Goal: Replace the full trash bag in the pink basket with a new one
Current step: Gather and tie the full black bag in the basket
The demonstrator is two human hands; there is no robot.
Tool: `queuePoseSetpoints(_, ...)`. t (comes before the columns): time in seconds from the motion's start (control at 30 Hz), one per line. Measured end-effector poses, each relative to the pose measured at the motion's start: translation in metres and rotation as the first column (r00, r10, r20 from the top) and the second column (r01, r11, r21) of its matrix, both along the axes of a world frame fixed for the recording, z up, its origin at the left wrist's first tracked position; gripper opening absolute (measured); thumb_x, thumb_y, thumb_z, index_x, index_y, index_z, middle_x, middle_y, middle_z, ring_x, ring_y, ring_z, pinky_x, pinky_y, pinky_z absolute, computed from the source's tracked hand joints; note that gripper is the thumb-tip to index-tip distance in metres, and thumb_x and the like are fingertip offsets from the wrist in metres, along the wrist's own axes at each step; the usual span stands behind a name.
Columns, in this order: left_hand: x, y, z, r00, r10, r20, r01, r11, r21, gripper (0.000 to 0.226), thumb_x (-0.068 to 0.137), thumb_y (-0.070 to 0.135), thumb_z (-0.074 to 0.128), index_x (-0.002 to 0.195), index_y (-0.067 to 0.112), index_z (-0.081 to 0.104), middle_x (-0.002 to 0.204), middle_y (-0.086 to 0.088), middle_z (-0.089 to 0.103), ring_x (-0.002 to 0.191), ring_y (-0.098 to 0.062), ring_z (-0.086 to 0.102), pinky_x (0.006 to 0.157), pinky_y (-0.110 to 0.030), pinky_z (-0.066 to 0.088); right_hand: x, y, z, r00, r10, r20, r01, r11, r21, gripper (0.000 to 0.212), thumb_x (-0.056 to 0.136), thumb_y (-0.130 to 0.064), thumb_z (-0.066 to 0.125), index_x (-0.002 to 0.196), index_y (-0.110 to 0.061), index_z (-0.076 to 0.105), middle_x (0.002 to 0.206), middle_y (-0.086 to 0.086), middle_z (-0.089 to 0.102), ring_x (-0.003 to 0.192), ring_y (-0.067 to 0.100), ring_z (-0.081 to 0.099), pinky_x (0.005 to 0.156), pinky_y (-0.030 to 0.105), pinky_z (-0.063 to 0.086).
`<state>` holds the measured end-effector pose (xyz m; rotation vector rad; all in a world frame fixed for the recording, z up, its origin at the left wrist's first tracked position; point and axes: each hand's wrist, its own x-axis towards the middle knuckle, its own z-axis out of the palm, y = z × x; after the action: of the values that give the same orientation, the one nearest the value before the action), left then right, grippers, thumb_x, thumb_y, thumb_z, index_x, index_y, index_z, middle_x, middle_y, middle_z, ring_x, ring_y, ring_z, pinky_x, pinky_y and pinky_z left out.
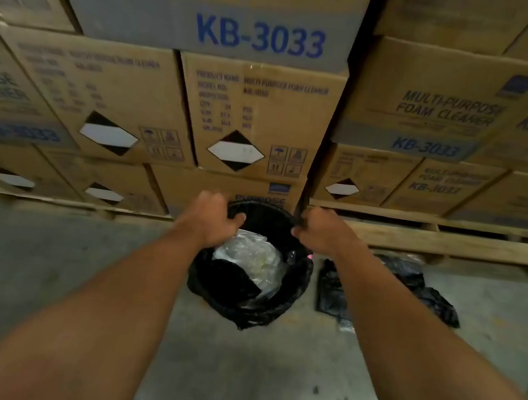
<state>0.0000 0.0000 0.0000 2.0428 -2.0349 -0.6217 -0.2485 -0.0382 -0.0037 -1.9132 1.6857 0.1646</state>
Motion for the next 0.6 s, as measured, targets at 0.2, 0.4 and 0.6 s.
queuePoseSetpoints(0.2, 0.000, 0.013, -0.114, 0.991, 0.129, -0.029, -0.130, 0.989, -0.064, 0.060, 0.086, 0.048, 0.061, 0.134, 0.013, 0.058, 0.127, -0.013, 0.063, 0.114, -0.034, 0.060, 0.092, -0.044, 0.054, -0.011, 0.009, -0.102, 0.999, -0.030, -0.013, 0.029, 0.995, -0.099, 0.026, 0.094, -0.031, 0.062, 0.110, -0.011, 0.064, 0.106, 0.013, 0.065, 0.102, 0.033, 0.062, 0.078, 0.035, 0.046)
queuePoseSetpoints(0.4, 0.015, 0.027, -0.184, 0.987, 0.156, -0.032, -0.159, 0.967, -0.200, 0.058, 0.086, 0.037, 0.062, 0.137, 0.010, 0.054, 0.130, -0.012, 0.059, 0.121, -0.033, 0.053, 0.093, -0.043, 0.051, -0.028, 0.017, -0.169, 0.994, -0.107, 0.033, 0.111, 0.977, -0.183, 0.036, 0.093, -0.026, 0.057, 0.125, -0.009, 0.058, 0.120, 0.019, 0.059, 0.109, 0.039, 0.057, 0.088, 0.038, 0.047)
queuePoseSetpoints(0.6, 0.023, 0.032, -0.224, 0.943, 0.308, -0.129, -0.321, 0.942, -0.094, 0.062, 0.100, 0.023, 0.045, 0.154, 0.002, 0.022, 0.157, -0.017, 0.032, 0.143, -0.037, 0.032, 0.112, -0.042, 0.035, -0.034, 0.031, -0.207, 0.976, -0.187, 0.114, 0.206, 0.960, -0.191, 0.045, 0.101, -0.012, 0.046, 0.145, -0.005, 0.037, 0.132, 0.022, 0.048, 0.118, 0.042, 0.049, 0.092, 0.037, 0.042)
